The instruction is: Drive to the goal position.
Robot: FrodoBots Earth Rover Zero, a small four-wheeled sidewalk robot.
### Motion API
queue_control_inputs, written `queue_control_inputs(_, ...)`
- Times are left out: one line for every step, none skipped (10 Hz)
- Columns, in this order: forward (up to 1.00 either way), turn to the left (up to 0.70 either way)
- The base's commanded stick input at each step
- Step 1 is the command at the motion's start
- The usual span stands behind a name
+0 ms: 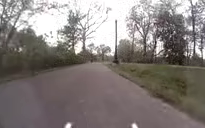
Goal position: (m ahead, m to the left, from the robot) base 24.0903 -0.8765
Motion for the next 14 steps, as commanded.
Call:
queue_control_inputs(1.0, 0.0)
queue_control_inputs(1.0, 0.0)
queue_control_inputs(1.0, 0.0)
queue_control_inputs(1.0, 0.0)
queue_control_inputs(1.0, 0.0)
queue_control_inputs(1.0, 0.0)
queue_control_inputs(1.0, 0.0)
queue_control_inputs(1.0, 0.0)
queue_control_inputs(1.0, 0.0)
queue_control_inputs(0.8, 0.0)
queue_control_inputs(0.13, 0.0)
queue_control_inputs(0.0, 0.0)
queue_control_inputs(0.0, 0.0)
queue_control_inputs(0.0, 0.0)
